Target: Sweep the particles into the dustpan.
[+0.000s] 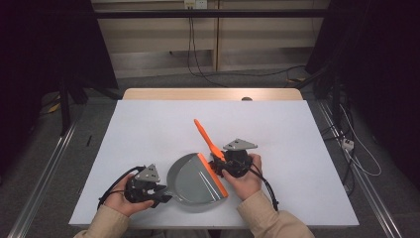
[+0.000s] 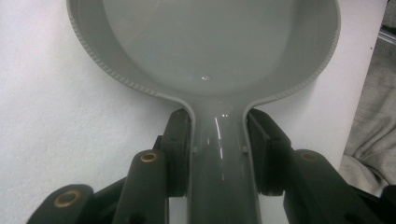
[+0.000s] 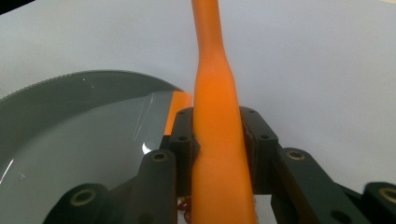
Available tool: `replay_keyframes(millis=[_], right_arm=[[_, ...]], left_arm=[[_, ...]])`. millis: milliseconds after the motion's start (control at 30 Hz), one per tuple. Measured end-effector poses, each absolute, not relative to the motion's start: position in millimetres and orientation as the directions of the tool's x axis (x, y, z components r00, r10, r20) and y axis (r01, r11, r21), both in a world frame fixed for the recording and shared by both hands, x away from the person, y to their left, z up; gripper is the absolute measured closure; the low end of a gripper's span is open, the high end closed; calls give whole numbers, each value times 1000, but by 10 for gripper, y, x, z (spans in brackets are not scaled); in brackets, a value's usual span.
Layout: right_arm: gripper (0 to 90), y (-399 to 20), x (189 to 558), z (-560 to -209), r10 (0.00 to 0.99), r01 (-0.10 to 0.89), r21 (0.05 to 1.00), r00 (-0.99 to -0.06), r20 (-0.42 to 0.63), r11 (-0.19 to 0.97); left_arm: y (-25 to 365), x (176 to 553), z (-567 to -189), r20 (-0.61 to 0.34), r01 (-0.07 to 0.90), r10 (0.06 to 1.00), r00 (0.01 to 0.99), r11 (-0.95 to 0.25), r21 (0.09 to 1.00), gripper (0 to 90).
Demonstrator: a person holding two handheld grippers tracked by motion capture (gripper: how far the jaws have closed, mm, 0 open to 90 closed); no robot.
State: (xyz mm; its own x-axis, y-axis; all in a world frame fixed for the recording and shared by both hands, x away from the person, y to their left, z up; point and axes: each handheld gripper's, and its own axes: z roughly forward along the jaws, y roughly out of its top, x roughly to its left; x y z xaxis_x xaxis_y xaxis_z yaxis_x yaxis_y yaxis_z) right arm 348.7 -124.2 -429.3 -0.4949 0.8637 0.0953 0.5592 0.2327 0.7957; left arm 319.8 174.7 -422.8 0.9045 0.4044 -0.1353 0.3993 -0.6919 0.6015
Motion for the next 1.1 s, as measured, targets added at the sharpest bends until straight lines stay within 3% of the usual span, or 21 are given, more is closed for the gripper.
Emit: replay_keyframes(millis=[733,900,1100], right_arm=[[701,-971,3406,-4302,855,548,818,-496,150,174],[711,-910,3387,-4220,819,558,820,-525,230,128],[711,-908,3396,-4096,815,514,848,-543,203,131]], left_arm=[[1765,3206,-4231,-141,400,402,905,-689,604,631],[1769,3207,-4237,-143,399,399,906,-688,607,631],[1769,3199,-4243,-148,406,406,902,-679,611,631]])
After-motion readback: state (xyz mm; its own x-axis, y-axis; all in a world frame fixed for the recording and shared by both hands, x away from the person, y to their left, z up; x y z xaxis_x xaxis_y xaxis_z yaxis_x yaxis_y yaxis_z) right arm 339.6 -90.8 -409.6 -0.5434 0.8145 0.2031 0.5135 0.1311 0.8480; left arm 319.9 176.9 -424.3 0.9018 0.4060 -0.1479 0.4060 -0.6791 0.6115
